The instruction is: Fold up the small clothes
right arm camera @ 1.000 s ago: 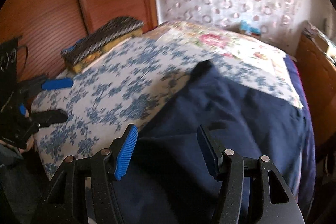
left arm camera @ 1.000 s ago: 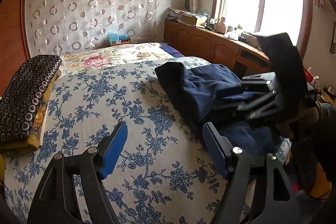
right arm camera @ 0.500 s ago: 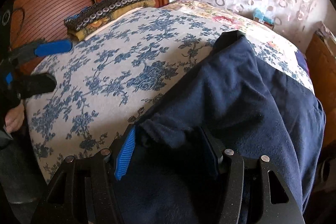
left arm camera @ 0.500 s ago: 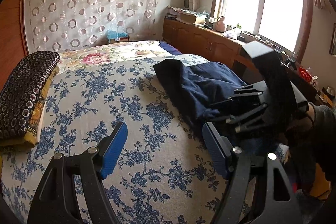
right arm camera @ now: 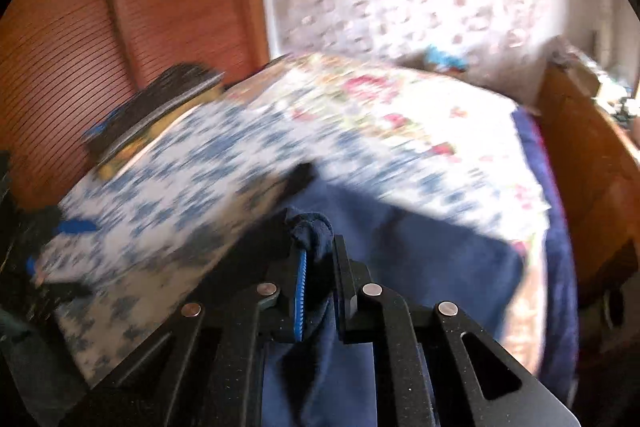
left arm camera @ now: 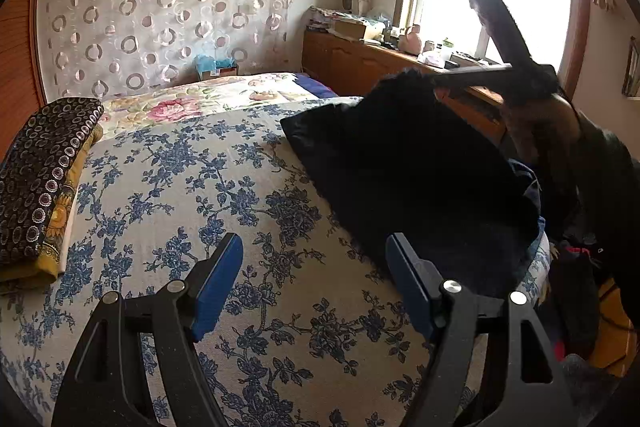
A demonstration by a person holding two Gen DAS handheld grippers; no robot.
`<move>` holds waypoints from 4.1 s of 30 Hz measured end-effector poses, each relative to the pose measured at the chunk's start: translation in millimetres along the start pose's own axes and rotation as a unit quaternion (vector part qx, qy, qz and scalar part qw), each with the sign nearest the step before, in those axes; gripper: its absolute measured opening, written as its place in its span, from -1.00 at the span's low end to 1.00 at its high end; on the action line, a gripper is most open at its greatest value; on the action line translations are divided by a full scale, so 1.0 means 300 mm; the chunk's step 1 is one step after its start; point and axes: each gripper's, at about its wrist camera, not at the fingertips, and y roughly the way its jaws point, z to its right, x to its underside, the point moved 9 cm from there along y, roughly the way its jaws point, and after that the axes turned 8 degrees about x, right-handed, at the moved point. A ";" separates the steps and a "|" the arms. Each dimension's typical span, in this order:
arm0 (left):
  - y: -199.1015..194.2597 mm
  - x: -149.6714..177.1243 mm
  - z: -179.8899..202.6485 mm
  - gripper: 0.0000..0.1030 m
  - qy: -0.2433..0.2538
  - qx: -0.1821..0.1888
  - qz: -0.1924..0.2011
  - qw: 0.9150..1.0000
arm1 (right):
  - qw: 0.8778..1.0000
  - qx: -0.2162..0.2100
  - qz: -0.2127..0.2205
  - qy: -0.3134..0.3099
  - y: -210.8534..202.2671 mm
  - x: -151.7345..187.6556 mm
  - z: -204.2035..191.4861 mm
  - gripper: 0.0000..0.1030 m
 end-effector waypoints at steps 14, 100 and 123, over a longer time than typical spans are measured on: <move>0.030 0.023 0.013 0.46 0.001 0.006 -0.012 1.000 | 0.982 0.171 -0.011 0.075 0.114 -0.020 0.243 -0.70; 0.125 -0.146 0.295 -0.89 0.035 0.115 -0.030 0.992 | 0.994 0.081 -0.073 0.019 -0.339 0.610 0.008 0.31; 0.268 -0.359 0.056 -0.89 0.016 0.059 -0.032 0.998 | 0.995 0.081 0.061 0.017 -0.224 0.106 0.162 -0.87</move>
